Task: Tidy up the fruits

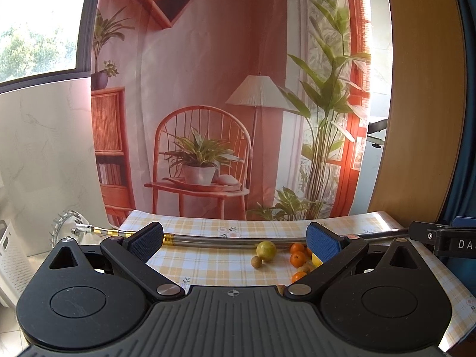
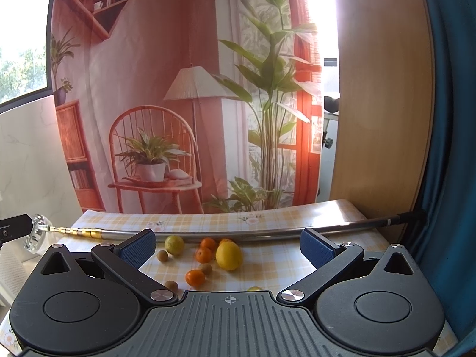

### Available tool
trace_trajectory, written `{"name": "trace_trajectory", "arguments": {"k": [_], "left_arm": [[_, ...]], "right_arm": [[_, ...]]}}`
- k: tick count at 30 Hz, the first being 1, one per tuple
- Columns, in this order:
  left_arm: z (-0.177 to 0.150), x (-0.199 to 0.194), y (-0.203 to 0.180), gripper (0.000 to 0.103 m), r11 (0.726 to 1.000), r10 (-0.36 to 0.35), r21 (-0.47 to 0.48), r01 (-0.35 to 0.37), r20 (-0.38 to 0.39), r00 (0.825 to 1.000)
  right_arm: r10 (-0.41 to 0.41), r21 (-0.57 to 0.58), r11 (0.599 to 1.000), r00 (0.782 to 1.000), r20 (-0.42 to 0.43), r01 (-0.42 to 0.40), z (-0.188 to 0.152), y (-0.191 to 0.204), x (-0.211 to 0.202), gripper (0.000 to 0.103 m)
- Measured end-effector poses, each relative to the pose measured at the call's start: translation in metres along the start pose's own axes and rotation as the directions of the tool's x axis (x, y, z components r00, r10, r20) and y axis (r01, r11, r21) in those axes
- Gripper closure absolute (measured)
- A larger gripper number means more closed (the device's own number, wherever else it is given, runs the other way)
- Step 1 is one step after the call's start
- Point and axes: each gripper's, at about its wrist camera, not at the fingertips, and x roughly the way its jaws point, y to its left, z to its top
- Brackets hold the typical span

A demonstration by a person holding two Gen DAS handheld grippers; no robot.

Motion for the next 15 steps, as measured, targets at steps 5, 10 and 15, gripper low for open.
{"name": "trace_trajectory", "arguments": {"k": [5, 10, 15], "left_arm": [[-0.005, 0.013, 0.004, 0.000, 1.000, -0.014, -0.007, 0.014, -0.021, 1.000], [-0.010, 0.027, 0.007, 0.000, 1.000, -0.004, 0.003, 0.005, -0.044, 0.999], [-0.014, 0.049, 0.016, 0.000, 1.000, -0.007, -0.028, 0.004, -0.105, 0.994]], "right_arm": [[-0.007, 0.009, 1.000, 0.999, -0.037, 0.007, -0.004, -0.004, 0.014, 0.000], [-0.007, 0.022, 1.000, 0.998, -0.061, 0.008, -0.009, -0.011, 0.027, 0.000], [0.022, 0.044, 0.999, 0.996, -0.090, -0.018, -0.012, -0.019, 0.044, 0.000]]}}
